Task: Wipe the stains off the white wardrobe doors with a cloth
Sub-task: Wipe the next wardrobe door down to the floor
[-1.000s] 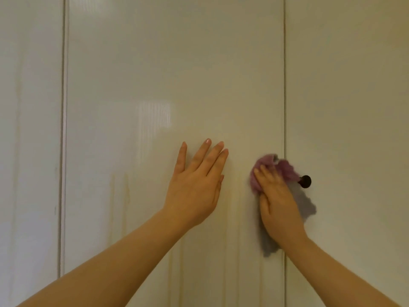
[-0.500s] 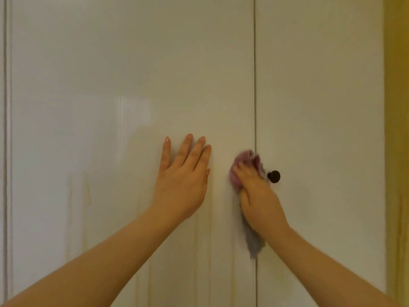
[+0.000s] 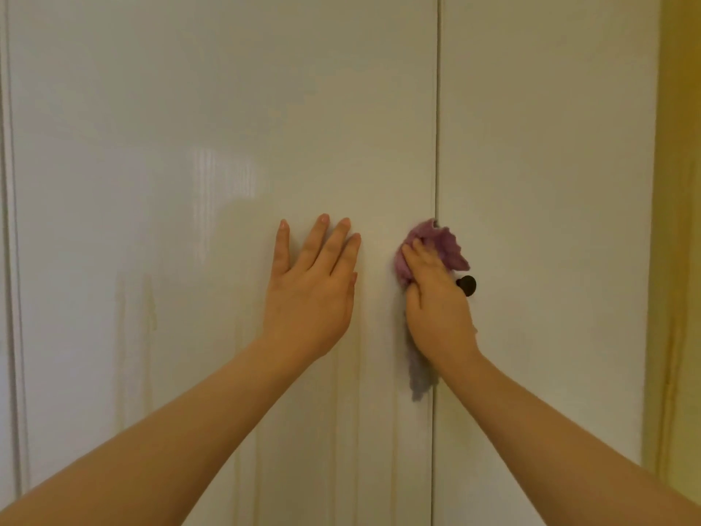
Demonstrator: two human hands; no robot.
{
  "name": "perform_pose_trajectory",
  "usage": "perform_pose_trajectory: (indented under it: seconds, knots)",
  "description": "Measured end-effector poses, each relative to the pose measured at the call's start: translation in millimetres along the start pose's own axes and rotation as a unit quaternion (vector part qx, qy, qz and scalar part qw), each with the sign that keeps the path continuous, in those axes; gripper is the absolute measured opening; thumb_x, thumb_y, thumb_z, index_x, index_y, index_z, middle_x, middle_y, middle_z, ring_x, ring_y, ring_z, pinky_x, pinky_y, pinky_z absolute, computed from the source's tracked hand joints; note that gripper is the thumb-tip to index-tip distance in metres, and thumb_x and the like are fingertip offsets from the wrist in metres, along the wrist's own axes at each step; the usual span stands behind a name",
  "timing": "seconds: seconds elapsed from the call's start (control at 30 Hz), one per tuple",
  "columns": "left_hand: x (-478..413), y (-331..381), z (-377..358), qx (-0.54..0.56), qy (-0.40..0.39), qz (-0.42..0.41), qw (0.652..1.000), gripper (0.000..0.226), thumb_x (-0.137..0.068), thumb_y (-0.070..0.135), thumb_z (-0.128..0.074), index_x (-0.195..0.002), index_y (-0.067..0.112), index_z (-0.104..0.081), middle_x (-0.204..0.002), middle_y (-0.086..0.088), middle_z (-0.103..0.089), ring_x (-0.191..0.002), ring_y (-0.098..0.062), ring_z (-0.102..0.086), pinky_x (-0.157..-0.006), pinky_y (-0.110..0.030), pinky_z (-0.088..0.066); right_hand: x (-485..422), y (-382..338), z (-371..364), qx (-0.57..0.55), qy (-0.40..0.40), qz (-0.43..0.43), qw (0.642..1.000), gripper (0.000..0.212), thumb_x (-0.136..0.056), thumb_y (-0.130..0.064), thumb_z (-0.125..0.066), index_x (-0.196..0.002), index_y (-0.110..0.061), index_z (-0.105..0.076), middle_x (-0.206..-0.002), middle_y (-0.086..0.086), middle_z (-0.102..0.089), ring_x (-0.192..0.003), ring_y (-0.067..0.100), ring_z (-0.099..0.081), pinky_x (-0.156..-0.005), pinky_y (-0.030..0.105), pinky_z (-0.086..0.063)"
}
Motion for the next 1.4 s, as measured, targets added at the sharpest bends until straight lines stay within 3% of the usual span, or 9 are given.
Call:
perform_pose_trajectory:
  seconds: [0.17,0.27,0.4,0.53,0.77,0.97,1.13,1.27,1.4]
  knots:
    - [11.3,-7.1,10.4,0.008,0.004,0.0,1.0,0.046,-0.095,0.022,-0.034,-0.133,0.004,-0.053,-0.141,-0.013,-0.048,-0.13,-0.03,-0.046,-0.108,-0.057,-0.018,87.9,3.5,-20.9,0.002,-0.037,0.024,0.999,0.05,-0.082,-0.009,-0.033,-0.129,0.0,-0.048,-0.133,-0.001,-0.041,-0.125,0.012,-0.036,-0.108,0.012,-0.014]
    - [20.1,-13.1,16.3,0.0,0.019,0.002,1.0,0.045,-0.095,0.022,-0.036,-0.133,0.004,-0.052,-0.141,-0.013,-0.048,-0.13,-0.03,-0.046,-0.108,-0.058,-0.019,51.2,-4.0,-6.9,-0.036,-0.015,-0.003,0.999,0.047,-0.088,-0.004,-0.036,-0.133,-0.008,-0.048,-0.137,-0.005,-0.039,-0.13,0.006,-0.032,-0.107,0.018,-0.026]
    - [29.1,-12.3,16.2,-0.004,0.011,0.001,1.0,0.045,-0.094,0.022,-0.037,-0.132,0.004,-0.053,-0.141,-0.013,-0.049,-0.131,-0.03,-0.045,-0.107,-0.058,-0.021,28.5,-6.0,-10.5,-0.018,-0.008,-0.02,1.0,0.049,-0.09,-0.006,-0.029,-0.138,-0.011,-0.041,-0.145,-0.003,-0.033,-0.134,0.006,-0.023,-0.109,0.018,-0.017]
    - [38.9,-20.1,16.8,-0.008,0.004,-0.004,1.0,0.045,-0.095,0.022,-0.037,-0.133,0.004,-0.052,-0.142,-0.013,-0.047,-0.134,-0.029,-0.037,-0.109,-0.058,-0.019,76.8,-7.4,-24.8,-0.013,-0.023,0.009,1.0,0.051,-0.084,-0.012,-0.03,-0.131,-0.003,-0.049,-0.136,0.0,-0.039,-0.13,0.018,-0.037,-0.104,0.029,-0.027]
    - [46.7,-32.2,16.0,-0.022,-0.004,0.037,0.999,0.049,-0.097,0.025,-0.031,-0.137,0.002,-0.046,-0.145,-0.013,-0.042,-0.138,-0.03,-0.026,-0.11,-0.058,-0.014,8.3,-34.1,-18.6,-0.018,-0.008,-0.008,1.0,0.05,-0.087,0.006,-0.036,-0.135,-0.003,-0.044,-0.144,0.011,-0.039,-0.137,0.02,-0.028,-0.109,0.014,-0.009]
    - [56.9,-40.0,13.9,-0.026,-0.002,0.027,0.999,0.048,-0.096,0.025,-0.034,-0.137,0.003,-0.047,-0.144,-0.012,-0.044,-0.137,-0.028,-0.028,-0.11,-0.058,-0.016,34.3,-51.4,-30.9,-0.023,-0.023,0.064,0.997,0.05,-0.083,-0.008,-0.03,-0.128,0.003,-0.051,-0.133,0.018,-0.051,-0.129,0.02,-0.036,-0.111,0.026,-0.019]
    - [59.4,-42.0,11.1,-0.02,0.0,0.035,0.999,0.048,-0.096,0.025,-0.035,-0.137,0.003,-0.045,-0.144,-0.012,-0.045,-0.136,-0.028,-0.032,-0.109,-0.058,-0.018,-0.3,-67.4,-33.7,-0.013,0.007,0.034,0.999,0.051,-0.085,-0.008,-0.03,-0.134,0.0,-0.044,-0.142,0.015,-0.041,-0.136,0.019,-0.026,-0.113,0.025,-0.012]
    - [57.0,-45.0,14.7,-0.008,-0.006,0.024,1.0,0.048,-0.095,0.025,-0.033,-0.136,0.003,-0.048,-0.142,-0.011,-0.048,-0.133,-0.028,-0.042,-0.108,-0.059,-0.018,59.0,-74.4,-49.1,-0.009,-0.027,0.108,0.994,0.043,-0.085,-0.005,-0.034,-0.121,0.007,-0.055,-0.127,0.021,-0.054,-0.125,0.021,-0.036,-0.114,0.018,-0.008]
    - [54.9,-43.5,15.9,-0.007,-0.004,0.025,1.0,0.046,-0.095,0.024,-0.035,-0.135,0.004,-0.05,-0.14,-0.012,-0.049,-0.132,-0.029,-0.044,-0.107,-0.06,-0.018,4.7,-81.8,-36.2,-0.009,0.026,0.081,0.996,0.046,-0.083,-0.009,-0.033,-0.12,0.005,-0.057,-0.125,0.02,-0.057,-0.124,0.024,-0.045,-0.108,0.022,-0.015]
Point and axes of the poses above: each hand's wrist, its own x-axis away from the middle knuckle, its own z-axis out of the back of the hand, y = z × x, the point moved 8 cm from there along -x, towards the middle knuckle
